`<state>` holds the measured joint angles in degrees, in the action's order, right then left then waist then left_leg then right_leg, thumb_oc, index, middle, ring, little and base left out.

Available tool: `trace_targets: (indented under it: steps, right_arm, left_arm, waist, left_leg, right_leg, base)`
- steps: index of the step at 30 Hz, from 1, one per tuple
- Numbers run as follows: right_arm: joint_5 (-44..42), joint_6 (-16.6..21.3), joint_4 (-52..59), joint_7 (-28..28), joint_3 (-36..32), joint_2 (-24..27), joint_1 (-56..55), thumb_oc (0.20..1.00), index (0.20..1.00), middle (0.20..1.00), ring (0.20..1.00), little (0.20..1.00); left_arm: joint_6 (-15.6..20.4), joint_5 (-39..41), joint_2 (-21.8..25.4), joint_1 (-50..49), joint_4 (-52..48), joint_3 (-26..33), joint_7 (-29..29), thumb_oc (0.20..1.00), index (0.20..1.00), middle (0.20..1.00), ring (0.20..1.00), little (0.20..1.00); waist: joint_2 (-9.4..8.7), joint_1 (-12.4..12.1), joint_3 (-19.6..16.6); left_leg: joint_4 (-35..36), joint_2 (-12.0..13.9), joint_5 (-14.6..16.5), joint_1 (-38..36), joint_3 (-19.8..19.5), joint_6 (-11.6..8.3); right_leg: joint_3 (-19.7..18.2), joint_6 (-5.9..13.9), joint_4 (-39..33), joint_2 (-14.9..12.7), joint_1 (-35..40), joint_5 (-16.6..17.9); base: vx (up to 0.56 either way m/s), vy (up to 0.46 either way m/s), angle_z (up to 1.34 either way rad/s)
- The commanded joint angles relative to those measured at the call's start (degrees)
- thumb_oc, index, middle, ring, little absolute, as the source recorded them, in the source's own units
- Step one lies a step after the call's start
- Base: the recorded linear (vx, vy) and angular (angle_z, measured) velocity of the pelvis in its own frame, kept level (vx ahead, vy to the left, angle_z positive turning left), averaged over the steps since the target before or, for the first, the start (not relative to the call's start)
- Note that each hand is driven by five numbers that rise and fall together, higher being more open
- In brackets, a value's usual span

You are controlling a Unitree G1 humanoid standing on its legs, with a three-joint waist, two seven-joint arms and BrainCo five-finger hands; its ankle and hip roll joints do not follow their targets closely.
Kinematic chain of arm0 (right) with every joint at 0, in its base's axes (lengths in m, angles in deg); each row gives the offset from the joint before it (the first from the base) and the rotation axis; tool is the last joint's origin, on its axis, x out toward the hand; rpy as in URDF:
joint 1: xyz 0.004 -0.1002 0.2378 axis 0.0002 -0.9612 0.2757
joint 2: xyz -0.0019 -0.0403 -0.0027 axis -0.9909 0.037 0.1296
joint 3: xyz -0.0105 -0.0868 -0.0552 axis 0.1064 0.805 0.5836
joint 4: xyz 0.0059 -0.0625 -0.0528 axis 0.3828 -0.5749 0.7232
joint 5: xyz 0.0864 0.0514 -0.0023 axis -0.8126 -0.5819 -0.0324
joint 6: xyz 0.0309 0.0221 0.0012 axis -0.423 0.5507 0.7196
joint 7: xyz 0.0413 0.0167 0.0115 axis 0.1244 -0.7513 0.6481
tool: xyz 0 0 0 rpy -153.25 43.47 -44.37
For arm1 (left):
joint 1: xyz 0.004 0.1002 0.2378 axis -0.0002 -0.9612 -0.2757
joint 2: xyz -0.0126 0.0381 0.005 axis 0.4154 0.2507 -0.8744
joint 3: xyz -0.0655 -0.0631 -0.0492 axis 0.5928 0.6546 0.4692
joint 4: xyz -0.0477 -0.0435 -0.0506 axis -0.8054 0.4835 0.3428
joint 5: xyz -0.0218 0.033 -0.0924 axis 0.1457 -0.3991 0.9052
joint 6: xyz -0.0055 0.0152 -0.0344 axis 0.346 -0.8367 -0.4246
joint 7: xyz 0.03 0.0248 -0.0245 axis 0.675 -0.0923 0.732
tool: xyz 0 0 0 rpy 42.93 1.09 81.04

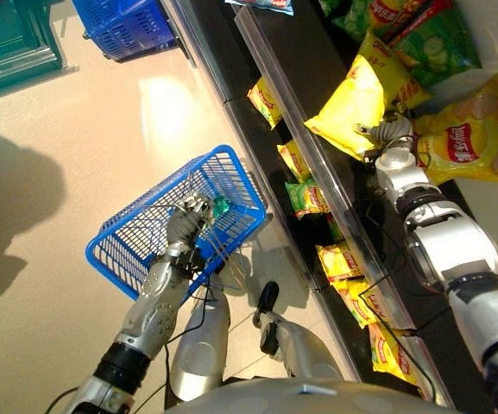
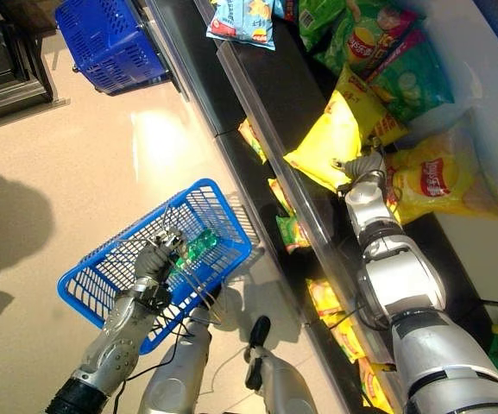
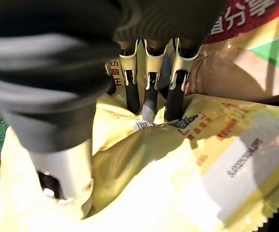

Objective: Pick up the snacks into the basket

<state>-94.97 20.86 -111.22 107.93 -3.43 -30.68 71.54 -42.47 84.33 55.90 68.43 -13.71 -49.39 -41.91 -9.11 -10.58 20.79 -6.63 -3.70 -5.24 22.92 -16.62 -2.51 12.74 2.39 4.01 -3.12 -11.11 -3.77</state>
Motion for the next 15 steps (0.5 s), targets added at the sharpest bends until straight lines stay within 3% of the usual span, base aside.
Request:
trace_targets:
  steps: [1, 15]
  right_arm:
    - [2.41, -2.13, -1.70, -3.94, 4.74, -7.11, 0.71, 0.200, 0.200, 0.200, 0.200, 0.200]
    - [-0.23, -0.42, 1.00, -4.52, 3.28, -8.79, -2.44, 0.200, 0.200, 0.200, 0.200, 0.200]
  left_arm:
    - [6.89, -2.51, -0.04, 5.98, -19.29, -0.20, -2.35, 0.200, 0.200, 0.200, 0.200, 0.200]
    - [7.56, -1.94, 0.65, 5.79, -18.81, 1.11, -2.69, 0.200, 0.200, 0.200, 0.200, 0.200]
  waist:
    - [0.42, -3.98, 1.20]
    - [0.74, -2.42, 0.10]
  left_leg:
    - [-0.92, -3.07, 7.09, -3.05, 2.34, 2.91]
    - [0.05, -2.87, 6.95, -4.38, 2.80, 3.26]
  right_leg:
    - [-1.56, 5.77, 1.17, -3.82, -1.53, 5.83]
    - [-2.13, 5.91, 1.70, -4.33, -1.61, 6.00]
  base:
    - [-0.02, 0.007, 0.07]
    - [0.00, 0.003, 0.02]
